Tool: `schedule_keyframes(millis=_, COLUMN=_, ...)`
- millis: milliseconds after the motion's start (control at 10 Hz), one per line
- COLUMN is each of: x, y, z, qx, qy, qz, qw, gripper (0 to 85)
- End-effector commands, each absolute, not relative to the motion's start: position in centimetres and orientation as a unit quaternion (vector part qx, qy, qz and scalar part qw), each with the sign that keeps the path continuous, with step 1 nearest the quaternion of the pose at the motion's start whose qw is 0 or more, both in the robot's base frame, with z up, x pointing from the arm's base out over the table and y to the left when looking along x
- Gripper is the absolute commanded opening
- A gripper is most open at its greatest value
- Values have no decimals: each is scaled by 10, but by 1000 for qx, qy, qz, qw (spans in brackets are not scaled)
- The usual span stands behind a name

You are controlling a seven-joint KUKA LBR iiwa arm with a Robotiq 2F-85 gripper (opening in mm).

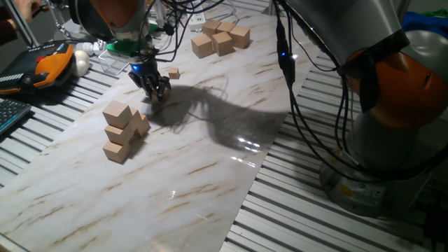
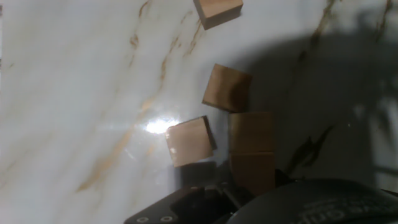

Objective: Stack the blocks into a pyramid shape

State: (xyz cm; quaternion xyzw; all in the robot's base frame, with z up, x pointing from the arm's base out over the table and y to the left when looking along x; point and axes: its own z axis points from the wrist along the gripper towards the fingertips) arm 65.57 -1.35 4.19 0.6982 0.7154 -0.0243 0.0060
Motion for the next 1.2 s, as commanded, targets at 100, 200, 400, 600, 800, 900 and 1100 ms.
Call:
schedule_keyframes(millis=100, x=654, y=-14, z=41, qx=695, qy=718, qz=-24, qw=6, gripper=0)
schedule_keyframes(millis=200, x=653, y=-14, z=41, qx=695, qy=718, qz=-24, qw=6, gripper=0)
schedule_keyframes(millis=400, x=652, y=-14, z=41, qx=695, qy=718, qz=-24, qw=7, gripper=0)
schedule_keyframes(millis=600, x=652, y=-13, z=39, qx=698, qy=716, qz=-22, qw=8, gripper=0)
schedule_keyframes(millis=800, x=652, y=-13, z=38, qx=697, qy=717, qz=-23, qw=10, gripper=0)
schedule_keyframes(millis=900, x=652, y=-14, z=38, qx=697, qy=717, qz=-24, qw=11, gripper=0)
schedule_keyframes(millis=1100, x=652, y=-14, z=36, qx=698, qy=716, qz=-22, qw=11, gripper=0)
